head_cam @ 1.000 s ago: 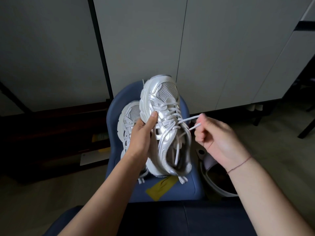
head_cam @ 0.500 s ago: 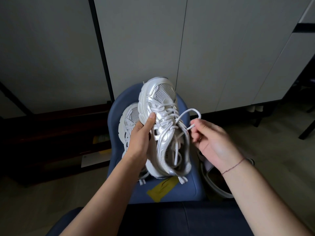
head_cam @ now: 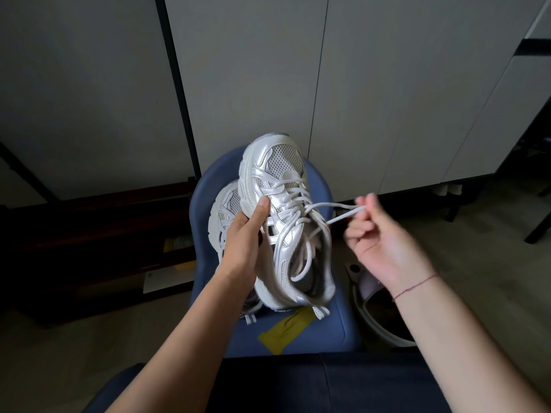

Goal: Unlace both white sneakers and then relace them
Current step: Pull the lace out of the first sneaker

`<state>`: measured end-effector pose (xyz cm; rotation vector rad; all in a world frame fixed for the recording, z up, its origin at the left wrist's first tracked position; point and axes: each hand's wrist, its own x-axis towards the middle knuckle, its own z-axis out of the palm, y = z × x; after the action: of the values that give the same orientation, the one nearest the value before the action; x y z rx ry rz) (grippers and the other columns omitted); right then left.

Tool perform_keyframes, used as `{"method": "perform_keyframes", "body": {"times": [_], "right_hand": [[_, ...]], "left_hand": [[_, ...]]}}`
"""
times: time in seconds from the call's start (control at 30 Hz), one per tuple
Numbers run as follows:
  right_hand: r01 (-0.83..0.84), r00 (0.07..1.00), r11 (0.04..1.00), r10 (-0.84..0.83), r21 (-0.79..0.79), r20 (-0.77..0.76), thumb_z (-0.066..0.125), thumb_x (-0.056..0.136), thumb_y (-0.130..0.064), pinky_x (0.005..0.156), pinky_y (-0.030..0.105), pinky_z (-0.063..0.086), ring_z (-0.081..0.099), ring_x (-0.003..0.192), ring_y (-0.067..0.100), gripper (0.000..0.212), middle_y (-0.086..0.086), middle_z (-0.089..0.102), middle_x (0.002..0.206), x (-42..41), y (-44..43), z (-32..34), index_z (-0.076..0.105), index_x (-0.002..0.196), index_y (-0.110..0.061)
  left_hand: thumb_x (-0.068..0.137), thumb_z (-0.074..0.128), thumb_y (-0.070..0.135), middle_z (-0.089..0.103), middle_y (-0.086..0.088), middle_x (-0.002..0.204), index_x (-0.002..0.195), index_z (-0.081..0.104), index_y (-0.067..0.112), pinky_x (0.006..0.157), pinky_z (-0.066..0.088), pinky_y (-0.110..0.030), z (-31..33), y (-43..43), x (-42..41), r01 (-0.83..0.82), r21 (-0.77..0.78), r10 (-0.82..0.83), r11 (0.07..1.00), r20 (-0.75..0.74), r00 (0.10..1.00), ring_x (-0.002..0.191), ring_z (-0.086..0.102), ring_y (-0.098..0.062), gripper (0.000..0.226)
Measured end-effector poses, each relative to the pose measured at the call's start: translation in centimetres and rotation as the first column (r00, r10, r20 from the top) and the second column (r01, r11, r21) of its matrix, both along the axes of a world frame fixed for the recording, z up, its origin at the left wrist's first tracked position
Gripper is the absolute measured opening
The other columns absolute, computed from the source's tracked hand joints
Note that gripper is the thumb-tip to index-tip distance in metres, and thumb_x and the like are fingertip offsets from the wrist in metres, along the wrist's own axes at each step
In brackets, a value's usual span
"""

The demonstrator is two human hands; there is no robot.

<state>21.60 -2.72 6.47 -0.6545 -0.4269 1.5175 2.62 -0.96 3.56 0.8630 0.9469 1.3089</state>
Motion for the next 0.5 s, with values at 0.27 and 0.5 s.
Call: {"method": "perform_keyframes", "body": {"times": [0.27,0.5], "right_hand": [[-0.079,0.93,0.997,0.067,0.019,0.36,0.067,0.065,-0.018,0.049,0.011,0.039,0.046,0.051,0.002,0.018,-0.002,0.057,0.062,-0.9,-0.8,-0.9,0.074,0.08,-0.009],[-0.006,0.987,1.0,0.006,-0.002,0.164,0.056,0.085,-0.014,0.045,0.012,0.036,0.044,0.046,0.003,0.024,-0.001,0.054,0.06,-0.3,-0.5,0.0,0.069,0.066,-0.009]], "left_hand": [[0.095,0.058,0.04,0.07,-0.011,0.117,0.125,0.062,0.01,0.105,0.045,-0.048,-0.1,0.1,0.2,-0.003,0.0,0.003,1.0,0.009,1.0,0.11,0.067,-0.027,0.043],[0.094,0.058,0.038,0.072,-0.011,0.112,0.121,0.065,0.01,0.102,0.048,-0.047,-0.1,0.1,0.1,-0.008,-0.001,0.008,1.0,0.017,1.0,0.105,0.069,-0.026,0.039]]}}
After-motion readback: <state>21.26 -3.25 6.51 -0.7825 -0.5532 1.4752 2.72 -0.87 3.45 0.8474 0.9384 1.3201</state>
